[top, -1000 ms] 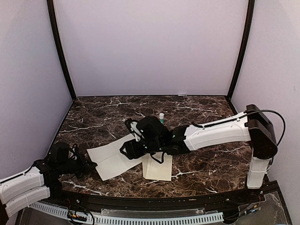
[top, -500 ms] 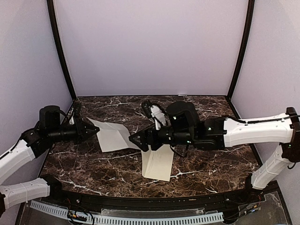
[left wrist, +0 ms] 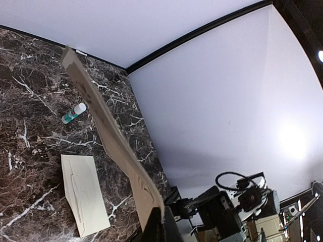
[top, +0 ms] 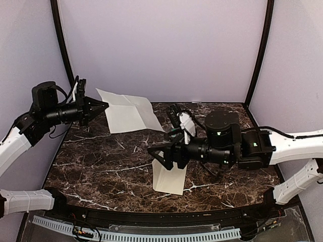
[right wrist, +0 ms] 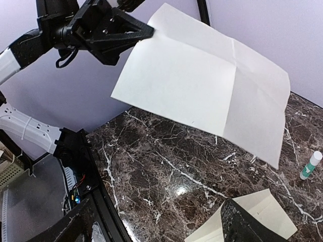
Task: Place the letter into the envelope and seal it
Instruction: Pick up the letter from the center of the board, then fold the letter.
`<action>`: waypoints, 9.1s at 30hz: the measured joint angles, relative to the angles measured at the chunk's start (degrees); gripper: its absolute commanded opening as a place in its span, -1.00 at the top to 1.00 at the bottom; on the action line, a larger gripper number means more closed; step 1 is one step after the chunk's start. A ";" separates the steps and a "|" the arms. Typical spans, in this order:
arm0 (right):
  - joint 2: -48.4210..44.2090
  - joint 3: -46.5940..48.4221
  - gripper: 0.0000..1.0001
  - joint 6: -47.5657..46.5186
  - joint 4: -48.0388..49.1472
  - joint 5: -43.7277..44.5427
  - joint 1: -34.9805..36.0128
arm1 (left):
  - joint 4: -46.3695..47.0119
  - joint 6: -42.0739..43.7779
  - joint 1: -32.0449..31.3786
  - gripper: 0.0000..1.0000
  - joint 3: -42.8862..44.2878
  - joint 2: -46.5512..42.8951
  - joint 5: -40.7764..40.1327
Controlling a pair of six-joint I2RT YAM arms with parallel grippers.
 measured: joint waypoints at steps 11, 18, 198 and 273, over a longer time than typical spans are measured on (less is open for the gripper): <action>2.80 -0.33 -0.74 -10.01 1.99 12.94 4.61 | 4.48 -12.70 -9.81 1.00 2.29 2.10 -9.90; 5.79 0.98 -0.78 -16.24 1.92 20.20 4.66 | 5.14 -15.61 -18.71 1.00 5.16 7.72 -14.80; -30.91 -8.28 -0.97 8.98 4.48 -24.02 -23.50 | 16.00 23.02 -23.47 1.00 -7.72 0.74 5.16; -0.15 -0.55 1.00 7.39 3.02 -50.80 -13.18 | 10.01 25.77 -23.45 -0.25 -4.17 7.37 13.68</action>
